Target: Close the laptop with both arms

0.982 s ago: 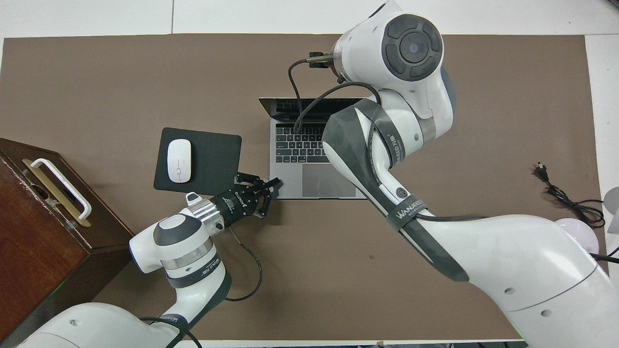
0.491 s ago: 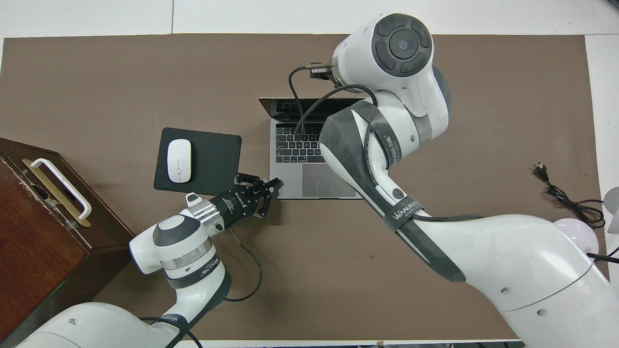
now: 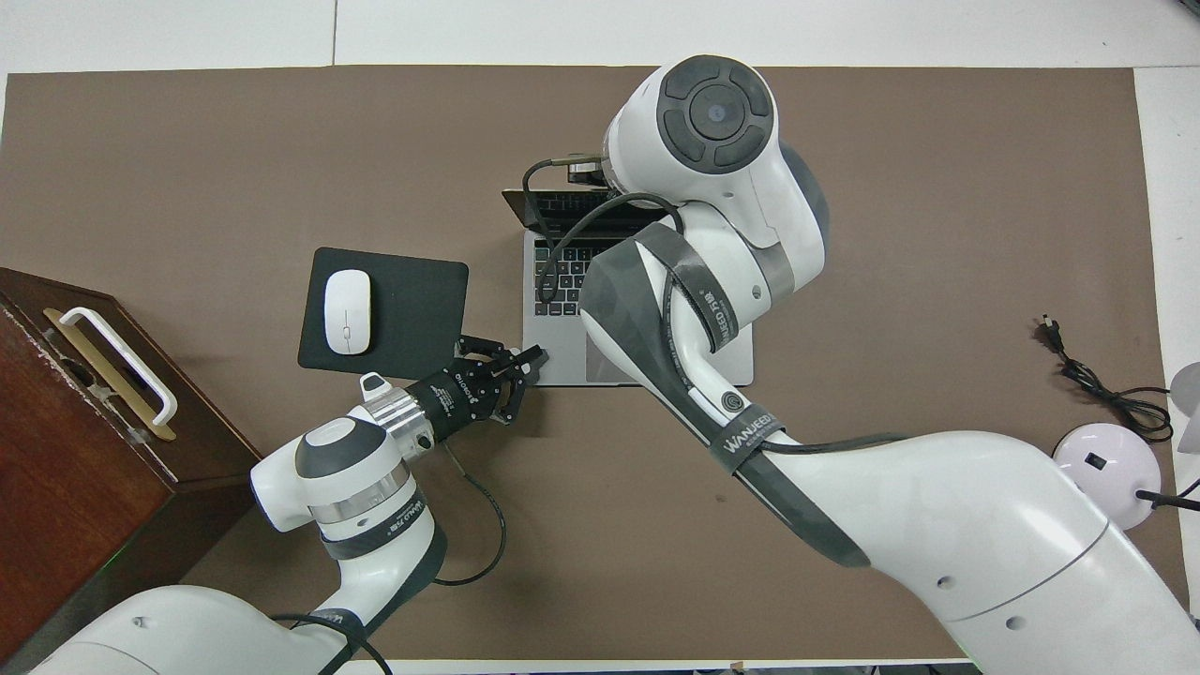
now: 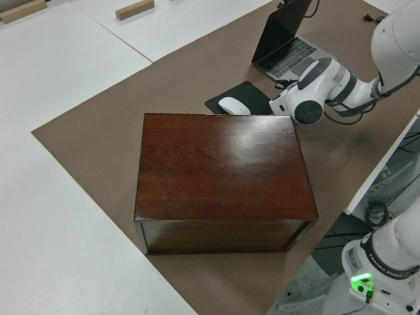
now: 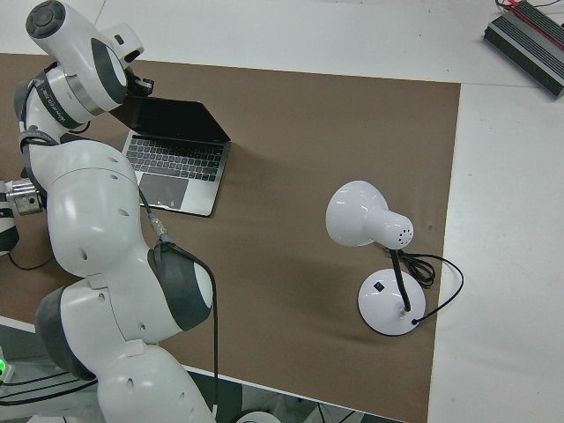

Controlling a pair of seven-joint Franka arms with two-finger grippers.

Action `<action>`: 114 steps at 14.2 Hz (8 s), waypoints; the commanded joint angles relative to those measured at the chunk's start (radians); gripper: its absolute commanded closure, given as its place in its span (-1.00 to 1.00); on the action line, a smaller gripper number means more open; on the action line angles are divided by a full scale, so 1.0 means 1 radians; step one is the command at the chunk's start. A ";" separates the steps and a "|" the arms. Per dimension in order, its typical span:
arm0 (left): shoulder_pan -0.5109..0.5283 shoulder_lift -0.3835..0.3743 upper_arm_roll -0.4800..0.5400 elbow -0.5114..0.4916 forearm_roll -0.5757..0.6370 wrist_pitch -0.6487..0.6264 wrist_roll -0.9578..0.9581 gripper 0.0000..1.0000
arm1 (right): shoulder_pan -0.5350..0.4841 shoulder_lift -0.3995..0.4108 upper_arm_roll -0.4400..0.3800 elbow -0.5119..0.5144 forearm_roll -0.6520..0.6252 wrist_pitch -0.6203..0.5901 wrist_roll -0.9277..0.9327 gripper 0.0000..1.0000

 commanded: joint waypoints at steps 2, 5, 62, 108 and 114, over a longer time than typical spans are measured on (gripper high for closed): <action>0.002 0.034 0.003 -0.020 -0.020 -0.006 0.040 1.00 | -0.001 0.004 0.000 -0.023 0.017 -0.014 0.021 1.00; 0.004 0.034 0.003 -0.018 -0.020 -0.006 0.040 1.00 | -0.008 0.002 0.000 -0.043 0.040 -0.015 0.024 1.00; 0.025 0.025 0.009 0.006 -0.022 -0.087 0.060 1.00 | 0.007 -0.009 0.000 -0.285 0.121 0.034 0.159 1.00; 0.146 0.007 0.001 0.127 -0.005 -0.032 0.069 1.00 | -0.381 -0.547 -0.009 -0.224 0.113 -0.395 -0.560 1.00; 0.148 0.008 0.000 0.273 0.124 0.137 0.026 1.00 | -0.404 -0.599 -0.011 -0.224 0.115 -0.503 -0.560 1.00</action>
